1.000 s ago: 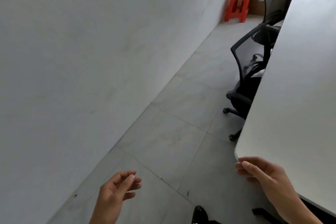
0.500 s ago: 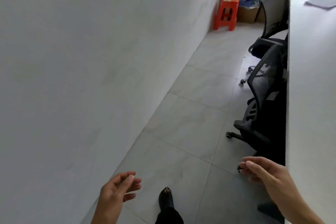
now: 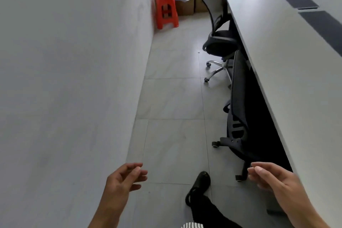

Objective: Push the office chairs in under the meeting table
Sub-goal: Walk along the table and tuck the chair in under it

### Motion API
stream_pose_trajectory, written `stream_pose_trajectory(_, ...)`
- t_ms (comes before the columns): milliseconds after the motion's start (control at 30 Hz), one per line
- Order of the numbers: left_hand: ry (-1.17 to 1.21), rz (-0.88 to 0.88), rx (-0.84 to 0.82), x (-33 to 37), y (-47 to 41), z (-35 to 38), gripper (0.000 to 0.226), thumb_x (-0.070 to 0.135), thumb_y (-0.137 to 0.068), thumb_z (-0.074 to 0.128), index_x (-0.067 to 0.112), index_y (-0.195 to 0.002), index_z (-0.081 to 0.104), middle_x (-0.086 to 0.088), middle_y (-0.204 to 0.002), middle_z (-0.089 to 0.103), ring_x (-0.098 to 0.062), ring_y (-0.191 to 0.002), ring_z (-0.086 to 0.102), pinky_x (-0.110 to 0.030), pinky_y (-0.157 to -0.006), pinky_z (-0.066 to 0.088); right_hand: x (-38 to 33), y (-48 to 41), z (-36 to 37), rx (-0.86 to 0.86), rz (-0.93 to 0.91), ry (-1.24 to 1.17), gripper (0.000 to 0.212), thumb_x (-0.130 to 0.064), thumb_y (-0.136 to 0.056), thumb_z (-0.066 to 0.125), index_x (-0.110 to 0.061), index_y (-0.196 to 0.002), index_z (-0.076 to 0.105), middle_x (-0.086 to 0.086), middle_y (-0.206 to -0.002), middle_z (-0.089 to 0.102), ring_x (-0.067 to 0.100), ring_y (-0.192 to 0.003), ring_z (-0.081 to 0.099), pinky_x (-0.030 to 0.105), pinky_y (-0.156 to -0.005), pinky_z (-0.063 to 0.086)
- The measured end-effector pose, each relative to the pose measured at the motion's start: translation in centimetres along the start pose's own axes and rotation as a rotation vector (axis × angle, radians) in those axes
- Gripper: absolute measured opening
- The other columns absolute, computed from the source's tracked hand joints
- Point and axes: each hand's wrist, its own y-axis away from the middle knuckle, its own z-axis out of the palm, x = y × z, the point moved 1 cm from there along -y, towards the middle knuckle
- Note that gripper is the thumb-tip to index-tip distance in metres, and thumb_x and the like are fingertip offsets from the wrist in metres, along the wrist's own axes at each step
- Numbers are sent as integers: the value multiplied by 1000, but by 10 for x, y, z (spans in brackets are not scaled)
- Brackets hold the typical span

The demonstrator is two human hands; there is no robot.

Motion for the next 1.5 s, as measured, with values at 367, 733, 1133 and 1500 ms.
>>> stream_pose_trajectory(367, -130, 75, -124, 139, -194, 89, 14, 10, -89, 56, 10, -96, 68, -10, -85, 76, -24, -80, 72, -41, -75, 55, -112, -233, 16, 184, -85, 25, 19, -14, -90, 61, -13, -107, 68, 2, -95, 73, 11, -87, 69, 24, -75, 52)
stream_pose_trajectory(733, -299, 79, -473, 214, -370, 182, 13, 11, -89, 57, 12, -94, 68, -6, -83, 76, -21, -79, 71, -39, -75, 54, -92, -370, 57, 325, 270, 438, 74, -42, -85, 61, -22, -147, 26, 4, -150, 35, 24, -134, 37, 46, -103, 41)
stream_pose_trajectory(1133, -947, 514, -1208, 263, -529, 331, 18, 32, -88, 60, 23, -102, 65, 5, -97, 69, -8, -89, 63, -31, -81, 52, -97, -388, 122, 509, 521, 656, 56, -29, -97, 44, -29, -149, 23, -7, -150, 40, 16, -130, 47, 33, -102, 42)
stream_pose_trajectory(1500, -1280, 1612, -1185, 202, -528, 380, 39, 53, -88, 36, 30, -82, 67, 9, -91, 66, -16, -100, 59, -46, -112, 22, -89, -319, 219, 648, 630, 543, 80, -78, -79, 9, -36, -140, 39, -17, -145, 43, 4, -134, 37, 32, -108, 30)
